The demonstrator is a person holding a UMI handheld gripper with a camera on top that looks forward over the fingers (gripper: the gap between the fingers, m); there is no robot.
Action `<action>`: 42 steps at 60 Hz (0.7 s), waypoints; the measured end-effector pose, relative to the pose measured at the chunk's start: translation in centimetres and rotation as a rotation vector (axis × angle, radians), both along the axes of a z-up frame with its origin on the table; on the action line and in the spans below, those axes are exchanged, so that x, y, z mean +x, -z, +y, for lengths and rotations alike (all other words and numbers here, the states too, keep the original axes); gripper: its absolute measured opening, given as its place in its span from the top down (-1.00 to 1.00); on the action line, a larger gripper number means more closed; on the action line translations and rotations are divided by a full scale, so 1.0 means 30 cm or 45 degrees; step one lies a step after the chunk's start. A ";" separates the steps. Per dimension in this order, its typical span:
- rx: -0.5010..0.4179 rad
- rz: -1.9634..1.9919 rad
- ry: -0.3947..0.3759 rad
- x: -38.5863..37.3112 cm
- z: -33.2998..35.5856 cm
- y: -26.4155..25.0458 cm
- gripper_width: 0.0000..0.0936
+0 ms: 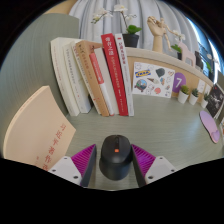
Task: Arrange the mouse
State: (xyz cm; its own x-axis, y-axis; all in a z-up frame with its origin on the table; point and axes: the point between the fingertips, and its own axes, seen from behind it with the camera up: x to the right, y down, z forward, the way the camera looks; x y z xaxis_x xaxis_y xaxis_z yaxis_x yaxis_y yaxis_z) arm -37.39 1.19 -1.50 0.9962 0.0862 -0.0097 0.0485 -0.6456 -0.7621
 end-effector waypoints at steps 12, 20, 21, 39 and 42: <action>0.033 0.020 -0.021 0.023 0.001 0.000 -0.05; -0.062 0.002 -0.102 0.026 -0.003 0.003 0.24; -0.072 0.000 -0.117 0.026 -0.003 0.002 0.23; 0.151 0.023 -0.264 0.363 0.033 -0.513 0.29; 0.229 0.026 -0.265 0.487 0.047 -0.656 0.29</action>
